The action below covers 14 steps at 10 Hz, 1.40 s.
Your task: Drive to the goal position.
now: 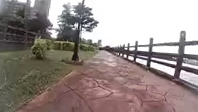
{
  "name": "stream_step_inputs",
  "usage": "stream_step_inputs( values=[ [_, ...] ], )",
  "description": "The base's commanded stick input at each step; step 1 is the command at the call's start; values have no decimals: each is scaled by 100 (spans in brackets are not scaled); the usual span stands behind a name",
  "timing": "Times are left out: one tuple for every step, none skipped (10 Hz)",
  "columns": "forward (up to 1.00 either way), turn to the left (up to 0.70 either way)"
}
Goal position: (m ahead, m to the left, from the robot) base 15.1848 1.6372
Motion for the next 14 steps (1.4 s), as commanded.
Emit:
stream_step_inputs(
  values=[
    [85,-33],
    [85,-33],
    [85,-29],
    [85,-21],
    [85,0],
    [85,1],
    [85,1],
    [85,1],
    [85,1],
    [85,1],
    [85,1],
    [85,1],
    [85,1],
    [85,4]
  ],
)
